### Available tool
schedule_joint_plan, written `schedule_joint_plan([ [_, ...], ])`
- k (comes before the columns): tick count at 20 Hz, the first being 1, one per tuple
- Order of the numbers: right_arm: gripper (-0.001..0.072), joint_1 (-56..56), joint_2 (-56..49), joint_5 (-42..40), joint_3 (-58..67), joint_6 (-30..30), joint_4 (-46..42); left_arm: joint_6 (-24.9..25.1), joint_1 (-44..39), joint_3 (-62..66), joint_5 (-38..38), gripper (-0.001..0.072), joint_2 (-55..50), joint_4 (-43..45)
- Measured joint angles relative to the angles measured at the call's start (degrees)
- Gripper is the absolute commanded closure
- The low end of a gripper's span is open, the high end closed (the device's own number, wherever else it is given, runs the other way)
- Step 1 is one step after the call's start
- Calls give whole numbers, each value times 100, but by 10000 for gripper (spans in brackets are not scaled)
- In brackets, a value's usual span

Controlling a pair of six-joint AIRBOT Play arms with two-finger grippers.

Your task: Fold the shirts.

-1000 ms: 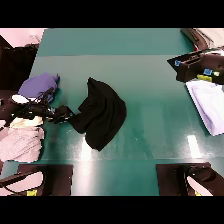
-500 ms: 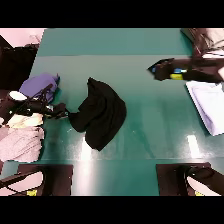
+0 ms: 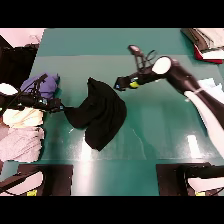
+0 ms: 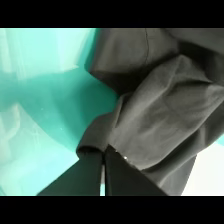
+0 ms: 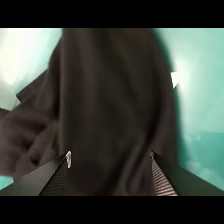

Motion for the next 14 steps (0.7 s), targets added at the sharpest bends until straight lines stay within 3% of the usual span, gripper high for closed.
schedule_joint_plan([
  [5,133,271,-1027,431,1045,-7,151,0,0,17,-83,685,26,26],
  [7,175,313,-1298,610,1322,-9,234,0,0,17,-96,685,28,28],
  [8,349,321,-1397,675,1408,-9,262,0,0,17,-116,684,26,28],
  [9,623,330,-1482,732,1475,-9,280,0,0,17,-144,684,28,28],
  [10,695,337,-1550,789,1521,-11,280,-2,0,17,-173,684,28,31],
  [14,698,350,-1644,1025,1611,184,-116,-4,0,31,-372,684,28,35],
])
